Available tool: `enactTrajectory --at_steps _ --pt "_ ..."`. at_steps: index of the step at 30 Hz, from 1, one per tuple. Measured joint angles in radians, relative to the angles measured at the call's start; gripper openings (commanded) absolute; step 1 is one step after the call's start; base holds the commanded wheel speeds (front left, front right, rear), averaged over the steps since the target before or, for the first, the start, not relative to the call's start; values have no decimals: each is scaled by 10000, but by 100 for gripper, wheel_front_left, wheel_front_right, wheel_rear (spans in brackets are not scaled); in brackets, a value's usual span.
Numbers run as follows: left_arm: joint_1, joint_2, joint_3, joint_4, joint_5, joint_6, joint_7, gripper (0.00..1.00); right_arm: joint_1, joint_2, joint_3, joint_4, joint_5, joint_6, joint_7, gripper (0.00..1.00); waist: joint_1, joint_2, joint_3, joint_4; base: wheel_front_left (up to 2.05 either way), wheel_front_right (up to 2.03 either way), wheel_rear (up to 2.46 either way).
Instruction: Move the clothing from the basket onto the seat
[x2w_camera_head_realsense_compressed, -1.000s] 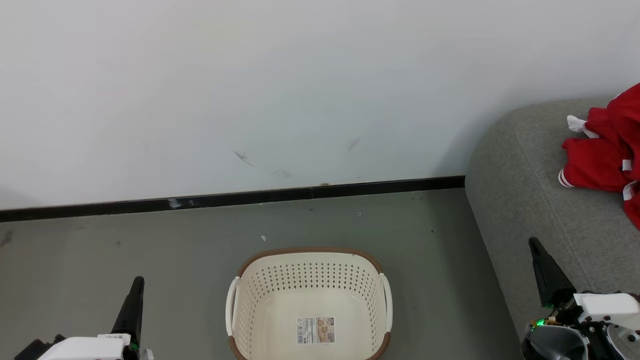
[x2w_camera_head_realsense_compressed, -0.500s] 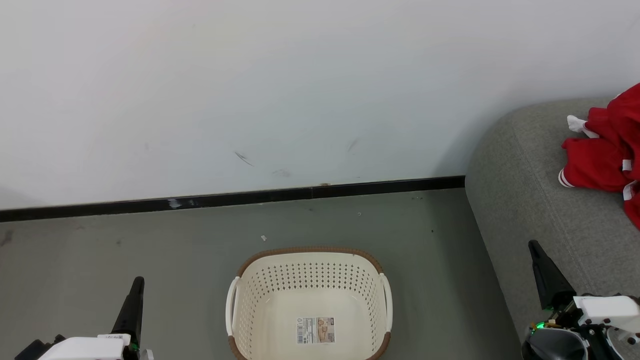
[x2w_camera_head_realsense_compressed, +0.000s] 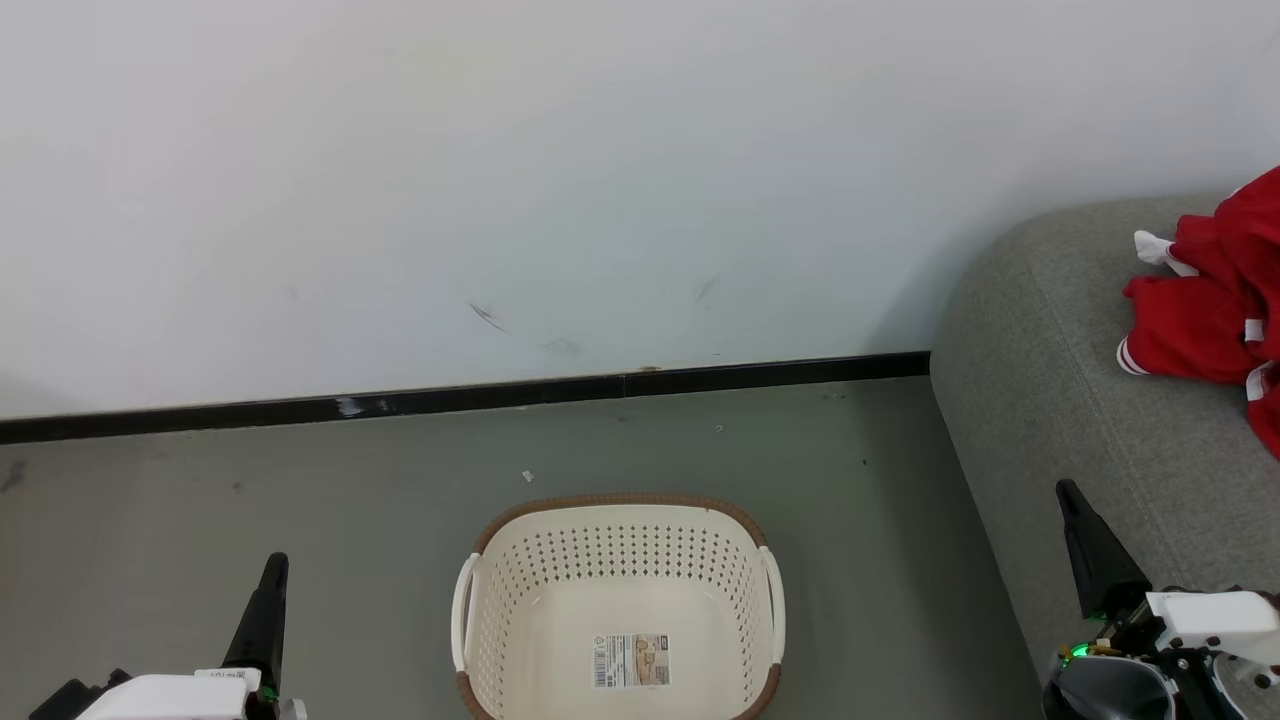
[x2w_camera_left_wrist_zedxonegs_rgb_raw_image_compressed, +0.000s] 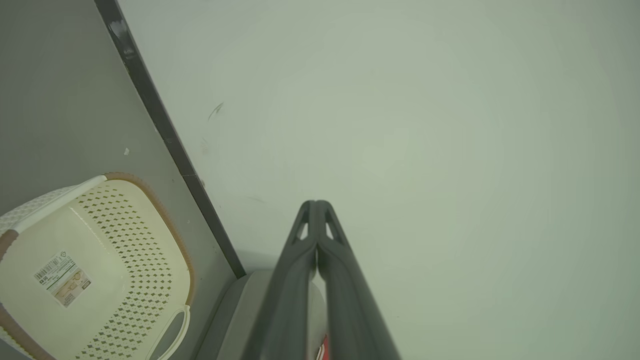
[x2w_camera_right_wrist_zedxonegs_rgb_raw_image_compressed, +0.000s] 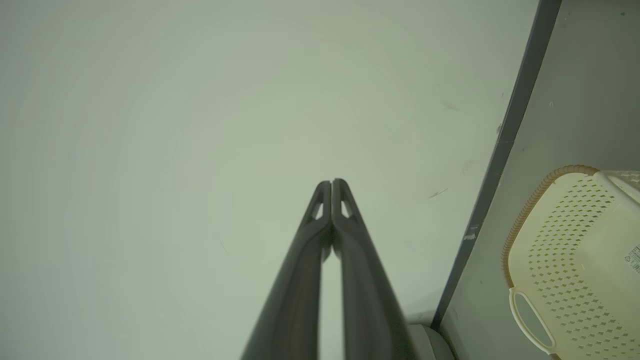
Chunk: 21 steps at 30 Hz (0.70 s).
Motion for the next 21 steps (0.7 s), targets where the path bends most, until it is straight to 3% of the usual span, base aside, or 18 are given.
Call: enactTrajectory --at_steps 21 --pt "0 -4 6 0 0 -2 17 0 1 0 17 -17 0 0 0 0 -1 0 2 1 0 0 0"
